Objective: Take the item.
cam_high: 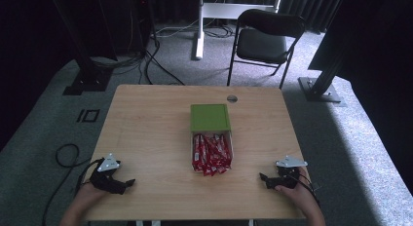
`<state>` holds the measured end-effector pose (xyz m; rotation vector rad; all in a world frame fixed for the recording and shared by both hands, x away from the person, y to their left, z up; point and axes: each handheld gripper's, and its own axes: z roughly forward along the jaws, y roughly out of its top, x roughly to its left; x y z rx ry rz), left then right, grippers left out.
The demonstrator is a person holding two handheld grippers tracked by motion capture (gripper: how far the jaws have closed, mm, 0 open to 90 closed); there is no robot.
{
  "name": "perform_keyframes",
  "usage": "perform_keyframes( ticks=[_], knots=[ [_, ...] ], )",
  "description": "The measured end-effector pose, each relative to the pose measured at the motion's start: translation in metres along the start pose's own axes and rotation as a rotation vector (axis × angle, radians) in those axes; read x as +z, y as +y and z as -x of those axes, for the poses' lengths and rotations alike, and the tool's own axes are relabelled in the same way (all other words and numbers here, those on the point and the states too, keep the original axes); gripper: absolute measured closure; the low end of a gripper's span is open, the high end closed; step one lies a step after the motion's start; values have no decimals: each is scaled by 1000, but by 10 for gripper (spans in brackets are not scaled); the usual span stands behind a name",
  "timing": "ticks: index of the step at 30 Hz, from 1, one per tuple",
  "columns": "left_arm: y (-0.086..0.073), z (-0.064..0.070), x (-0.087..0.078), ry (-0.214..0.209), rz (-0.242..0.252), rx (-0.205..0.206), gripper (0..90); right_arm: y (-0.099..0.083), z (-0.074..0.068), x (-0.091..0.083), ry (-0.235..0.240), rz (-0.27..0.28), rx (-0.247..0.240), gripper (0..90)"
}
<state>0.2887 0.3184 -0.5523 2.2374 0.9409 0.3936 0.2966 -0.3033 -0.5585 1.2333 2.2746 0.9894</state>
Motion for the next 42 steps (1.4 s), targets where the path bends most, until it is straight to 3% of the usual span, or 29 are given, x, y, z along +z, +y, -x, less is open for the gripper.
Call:
perform_keyframes(
  ticks=[17,27,35,42],
  knots=[
    [0,0,0,-1,1,-3,15,0,-1,0,-4,0,3,120],
    [0,0,0,-1,1,-3,15,6,-11,3,-28,-13,18,123],
    [0,0,0,-1,1,-3,15,21,-18,-4,-20,45,54,123],
    [0,0,0,0,1,-3,15,38,-24,-12,-20,83,48,125]
  ],
)
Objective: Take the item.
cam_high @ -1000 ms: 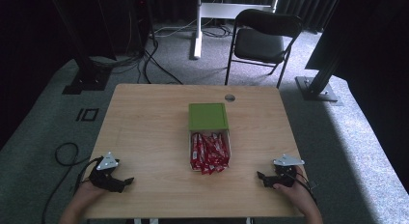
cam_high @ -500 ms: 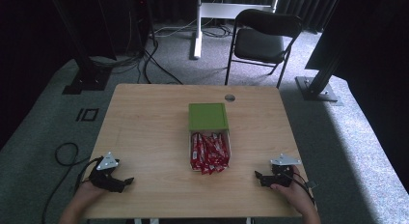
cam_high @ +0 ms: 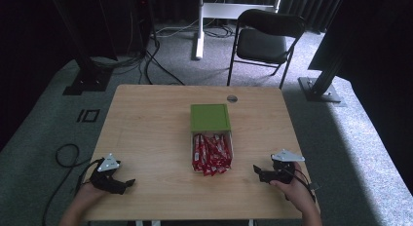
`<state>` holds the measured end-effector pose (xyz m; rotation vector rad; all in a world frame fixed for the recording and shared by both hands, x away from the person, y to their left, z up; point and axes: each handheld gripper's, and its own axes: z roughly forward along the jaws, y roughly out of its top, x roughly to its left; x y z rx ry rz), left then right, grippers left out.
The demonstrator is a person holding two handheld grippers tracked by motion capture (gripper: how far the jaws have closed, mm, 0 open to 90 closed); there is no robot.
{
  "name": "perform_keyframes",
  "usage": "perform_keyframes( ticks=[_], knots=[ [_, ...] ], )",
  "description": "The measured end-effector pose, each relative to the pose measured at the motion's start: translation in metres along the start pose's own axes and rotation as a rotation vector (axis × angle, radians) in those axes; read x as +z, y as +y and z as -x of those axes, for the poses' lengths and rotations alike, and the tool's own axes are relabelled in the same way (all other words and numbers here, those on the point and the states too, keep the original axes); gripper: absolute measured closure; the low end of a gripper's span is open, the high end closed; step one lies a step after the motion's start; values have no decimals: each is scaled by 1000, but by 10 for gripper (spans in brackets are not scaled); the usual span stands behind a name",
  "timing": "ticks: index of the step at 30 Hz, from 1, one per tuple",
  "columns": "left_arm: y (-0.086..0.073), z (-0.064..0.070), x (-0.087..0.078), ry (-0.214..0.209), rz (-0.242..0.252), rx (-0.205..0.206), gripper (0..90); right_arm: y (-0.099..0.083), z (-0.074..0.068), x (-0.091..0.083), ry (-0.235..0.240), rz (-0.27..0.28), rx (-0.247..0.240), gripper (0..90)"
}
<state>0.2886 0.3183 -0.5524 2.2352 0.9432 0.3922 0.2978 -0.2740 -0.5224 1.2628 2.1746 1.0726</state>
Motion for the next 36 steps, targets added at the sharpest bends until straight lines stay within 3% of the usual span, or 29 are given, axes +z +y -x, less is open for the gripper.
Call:
perform_keyframes(
  ticks=[6,20,36],
  knots=[
    [0,0,0,0,0,0,15,15,-5,-7,-7,22,-14,126],
    [0,0,0,1,0,2,15,54,-24,-19,31,109,-35,126],
    [0,0,0,1,0,2,15,93,-58,-9,107,155,-113,126]
  ],
)
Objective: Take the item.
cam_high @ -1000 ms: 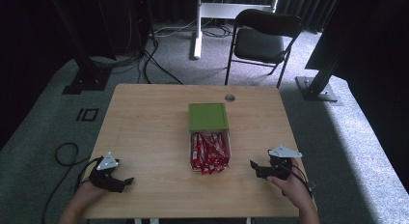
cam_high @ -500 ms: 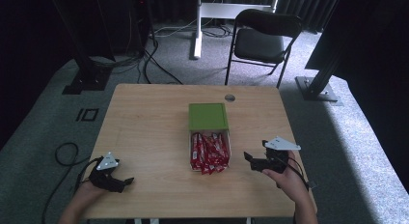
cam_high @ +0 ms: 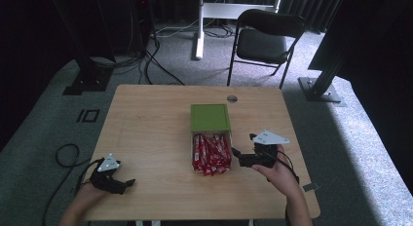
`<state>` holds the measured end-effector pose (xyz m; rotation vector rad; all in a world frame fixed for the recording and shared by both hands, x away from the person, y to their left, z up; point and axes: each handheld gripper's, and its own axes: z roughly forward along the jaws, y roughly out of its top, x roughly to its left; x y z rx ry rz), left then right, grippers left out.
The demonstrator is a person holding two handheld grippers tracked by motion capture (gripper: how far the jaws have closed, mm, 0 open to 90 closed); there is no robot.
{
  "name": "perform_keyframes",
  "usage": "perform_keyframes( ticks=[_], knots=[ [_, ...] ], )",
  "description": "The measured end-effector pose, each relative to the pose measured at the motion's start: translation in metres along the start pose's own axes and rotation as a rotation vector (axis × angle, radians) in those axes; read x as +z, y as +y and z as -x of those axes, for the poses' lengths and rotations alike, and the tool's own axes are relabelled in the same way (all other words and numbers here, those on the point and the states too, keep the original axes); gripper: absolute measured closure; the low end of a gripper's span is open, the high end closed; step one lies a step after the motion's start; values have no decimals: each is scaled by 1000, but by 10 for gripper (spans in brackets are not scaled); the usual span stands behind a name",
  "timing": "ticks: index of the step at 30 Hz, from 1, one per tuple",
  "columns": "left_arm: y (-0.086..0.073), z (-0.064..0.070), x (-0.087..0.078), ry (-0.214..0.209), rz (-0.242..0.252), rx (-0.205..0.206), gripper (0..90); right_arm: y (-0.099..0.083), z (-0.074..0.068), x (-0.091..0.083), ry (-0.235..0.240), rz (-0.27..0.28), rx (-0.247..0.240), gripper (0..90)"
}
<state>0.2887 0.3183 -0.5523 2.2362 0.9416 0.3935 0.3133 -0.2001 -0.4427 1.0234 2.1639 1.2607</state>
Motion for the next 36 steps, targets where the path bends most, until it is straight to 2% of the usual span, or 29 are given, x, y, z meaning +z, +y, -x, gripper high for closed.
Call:
perform_keyframes(
  ticks=[11,16,19,23,32,36],
  knots=[
    [0,0,0,1,0,1,15,17,-30,30,90,-15,-52,144],
    [0,0,0,0,1,-1,15,20,-39,44,113,-34,-65,157],
    [0,0,0,0,0,1,15,21,-43,52,113,-49,-65,163],
    [0,0,0,0,0,1,15,22,-47,62,113,-71,-72,225],
    [-1,-1,-1,-8,1,9,15,21,-47,77,73,-141,-95,470],
    [-1,-1,-1,-8,1,8,15,22,-48,80,48,-170,-109,480]
  ],
)
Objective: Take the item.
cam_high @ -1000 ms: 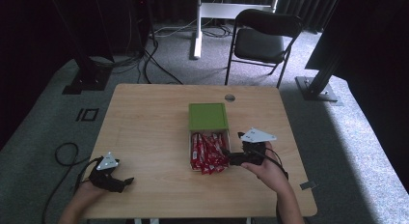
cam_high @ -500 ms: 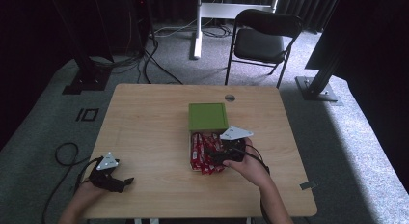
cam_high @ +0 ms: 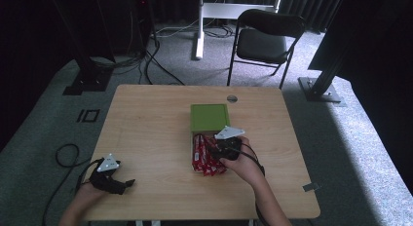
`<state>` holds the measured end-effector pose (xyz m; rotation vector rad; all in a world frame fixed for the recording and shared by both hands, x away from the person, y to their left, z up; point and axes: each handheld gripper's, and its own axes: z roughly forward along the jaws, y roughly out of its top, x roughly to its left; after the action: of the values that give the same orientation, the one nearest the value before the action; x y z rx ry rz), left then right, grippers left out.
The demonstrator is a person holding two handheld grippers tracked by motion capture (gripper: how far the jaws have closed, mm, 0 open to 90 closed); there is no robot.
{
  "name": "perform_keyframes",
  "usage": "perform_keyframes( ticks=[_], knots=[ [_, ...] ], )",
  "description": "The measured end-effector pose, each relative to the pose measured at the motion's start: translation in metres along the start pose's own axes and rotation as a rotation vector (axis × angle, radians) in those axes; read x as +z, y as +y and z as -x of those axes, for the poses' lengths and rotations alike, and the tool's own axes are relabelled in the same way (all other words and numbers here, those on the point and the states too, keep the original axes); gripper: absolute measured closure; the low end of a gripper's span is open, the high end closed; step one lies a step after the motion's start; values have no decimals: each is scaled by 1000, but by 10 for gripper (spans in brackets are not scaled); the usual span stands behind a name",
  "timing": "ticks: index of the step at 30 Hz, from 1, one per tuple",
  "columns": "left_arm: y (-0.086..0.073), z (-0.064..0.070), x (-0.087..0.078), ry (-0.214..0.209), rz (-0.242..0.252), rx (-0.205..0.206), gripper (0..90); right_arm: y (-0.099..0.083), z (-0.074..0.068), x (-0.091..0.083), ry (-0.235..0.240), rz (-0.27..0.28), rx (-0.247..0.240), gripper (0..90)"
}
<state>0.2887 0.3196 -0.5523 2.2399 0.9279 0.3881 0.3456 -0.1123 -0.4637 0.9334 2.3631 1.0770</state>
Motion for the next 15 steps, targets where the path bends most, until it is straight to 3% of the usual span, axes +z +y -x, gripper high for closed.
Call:
perform_keyframes(
  ticks=[9,15],
  knots=[
    [0,0,0,0,0,1,15,5,3,9,-30,-103,-12,580],
    [0,0,0,0,1,1,15,9,2,14,-68,-193,-92,693]
  ],
)
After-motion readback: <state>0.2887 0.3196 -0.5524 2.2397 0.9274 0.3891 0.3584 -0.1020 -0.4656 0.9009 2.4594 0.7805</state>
